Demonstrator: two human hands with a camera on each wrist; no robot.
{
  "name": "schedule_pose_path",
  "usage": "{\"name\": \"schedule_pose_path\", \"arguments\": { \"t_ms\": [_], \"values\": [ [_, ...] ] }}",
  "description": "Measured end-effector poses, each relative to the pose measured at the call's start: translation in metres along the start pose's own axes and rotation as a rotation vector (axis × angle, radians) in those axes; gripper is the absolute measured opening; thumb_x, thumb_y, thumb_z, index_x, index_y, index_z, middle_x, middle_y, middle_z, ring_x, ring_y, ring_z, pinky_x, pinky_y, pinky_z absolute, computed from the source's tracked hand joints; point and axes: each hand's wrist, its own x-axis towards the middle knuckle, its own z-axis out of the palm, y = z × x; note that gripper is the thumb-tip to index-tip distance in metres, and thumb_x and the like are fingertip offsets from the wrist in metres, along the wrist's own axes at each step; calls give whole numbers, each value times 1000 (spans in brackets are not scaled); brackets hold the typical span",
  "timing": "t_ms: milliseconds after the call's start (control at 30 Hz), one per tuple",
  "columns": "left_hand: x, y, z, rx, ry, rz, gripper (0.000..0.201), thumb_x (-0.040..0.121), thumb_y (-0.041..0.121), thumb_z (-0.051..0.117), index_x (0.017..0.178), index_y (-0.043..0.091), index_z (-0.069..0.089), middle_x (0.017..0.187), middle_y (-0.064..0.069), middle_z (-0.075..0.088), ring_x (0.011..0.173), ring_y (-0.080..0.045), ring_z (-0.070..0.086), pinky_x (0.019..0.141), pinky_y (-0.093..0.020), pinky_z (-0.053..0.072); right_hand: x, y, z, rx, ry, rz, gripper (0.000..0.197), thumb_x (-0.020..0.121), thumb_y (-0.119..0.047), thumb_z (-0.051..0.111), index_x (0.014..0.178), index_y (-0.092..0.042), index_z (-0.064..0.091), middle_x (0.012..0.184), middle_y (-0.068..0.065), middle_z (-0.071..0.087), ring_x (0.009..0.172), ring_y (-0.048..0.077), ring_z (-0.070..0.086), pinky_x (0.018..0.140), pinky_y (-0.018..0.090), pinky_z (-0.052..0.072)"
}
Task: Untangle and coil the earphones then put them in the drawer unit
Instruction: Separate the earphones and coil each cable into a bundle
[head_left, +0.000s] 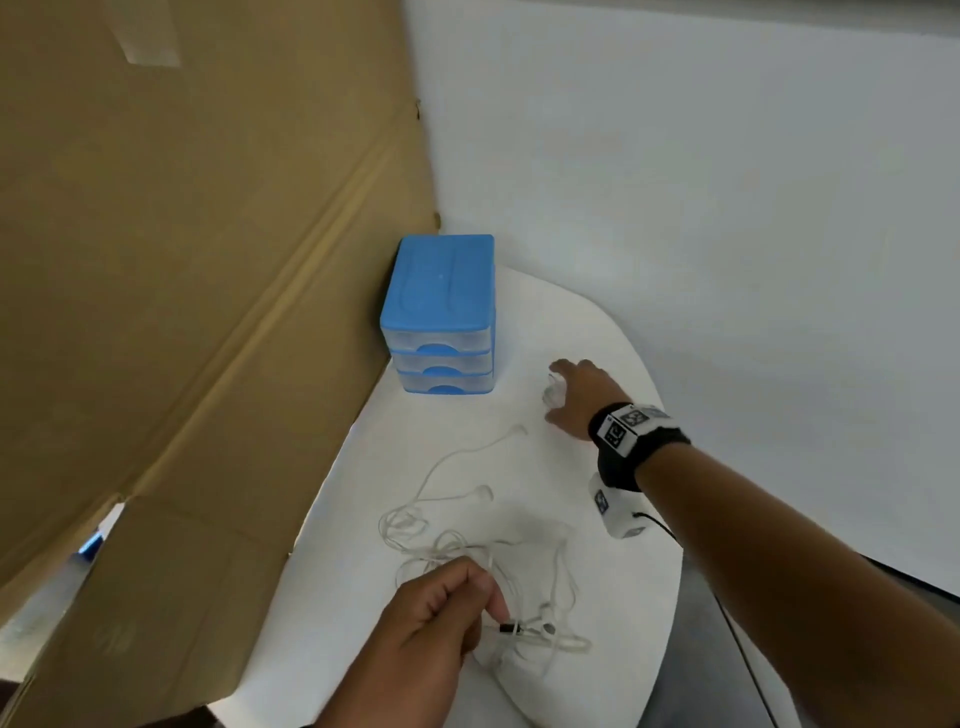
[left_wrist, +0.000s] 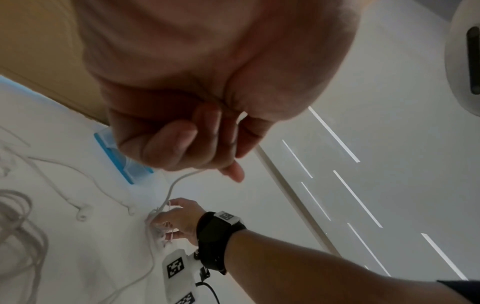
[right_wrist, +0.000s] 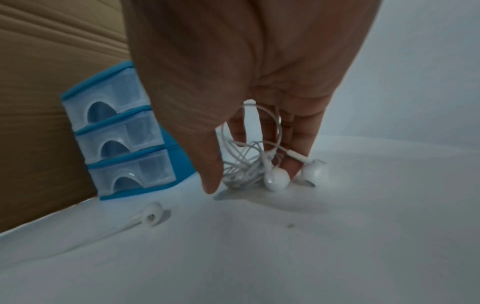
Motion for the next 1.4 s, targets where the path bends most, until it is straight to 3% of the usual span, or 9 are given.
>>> {"name": "schedule_pose_path", "arguments": {
  "t_ms": [167, 400, 500, 633, 733, 867, 1100, 1267, 1400],
  "values": [
    [1, 0, 3, -46, -16, 2, 38, 100, 14, 46, 66, 11, 62, 46, 7, 34, 41, -6, 28, 43, -17, 24, -12, 17, 13, 238, 63, -2, 109, 74, -31, 82, 154, -29, 8, 156, 11, 22, 140, 31, 34, 113, 42, 34],
    [-14, -15, 0, -24, 4, 44, 36, 100, 15, 49, 70, 10, 68, 47, 1, 41, 44, -10, 35, 46, -20, 28, -52, 58, 23, 442, 148, 127, 111, 70, -30, 85, 153, -25, 12, 154, 9, 28, 138, 26, 38, 111, 43, 38],
    [-16, -27, -3, 7, 24, 41, 35, 100, 11, 48, 73, 14, 71, 48, -1, 46, 46, -11, 40, 49, -19, 32, -78, 54, 26, 446, 238, 136, 82, 79, -31, 77, 147, -22, 31, 148, 8, 40, 132, 25, 46, 108, 41, 41],
    [-12, -31, 1, 33, 14, 8, 28, 101, 9, 43, 86, 7, 67, 51, -6, 54, 46, -14, 45, 48, -19, 36, -130, 8, 37, 520, 413, -184, 21, 86, -23, 69, 107, -21, 65, 104, -4, 66, 95, 13, 63, 83, 32, 52],
    [-10, -25, 5, 41, 6, 1, 26, 102, 8, 42, 86, 3, 62, 53, -11, 58, 46, -17, 47, 46, -19, 37, -168, -25, 30, 643, 218, -321, 10, 87, -17, 66, 93, -22, 71, 83, -11, 69, 79, 0, 63, 70, 17, 47],
    [-11, -12, 4, -27, -21, -1, 34, 100, 12, 45, 71, 7, 62, 51, -11, 53, 44, -17, 44, 47, -22, 35, -206, -46, 20, 823, -253, -507, 22, 91, -11, 59, 109, -18, 70, 90, -5, 70, 94, 4, 64, 94, 23, 47],
    [-22, 9, -13, -459, 15, -15, 29, 77, 30, 64, 77, 4, 75, 66, -8, 61, 50, -15, 53, 46, -25, 43, -200, -31, 7, 1002, -87, -349, 11, 88, -5, 68, 88, -12, 76, 67, -7, 67, 56, 10, 58, 58, 26, 50],
    [-18, 19, -9, -580, -9, 159, 60, 49, 43, 92, 93, 5, 78, 94, -15, 75, 82, -20, 73, 70, -26, 59, -222, -45, 21, 642, 13, -474, 14, 92, -24, 65, 85, -18, 76, 63, -20, 64, 56, 1, 52, 59, 19, 44],
    [-10, 26, -4, -487, 226, 331, 18, 84, 14, 65, 96, 4, 75, 100, -14, 76, 98, -26, 72, 85, -28, 58, -266, -67, 9, 474, -129, -655, 22, 97, -32, 55, 84, -21, 68, 69, -4, 67, 60, 4, 59, 63, 20, 47]
  ]
}}
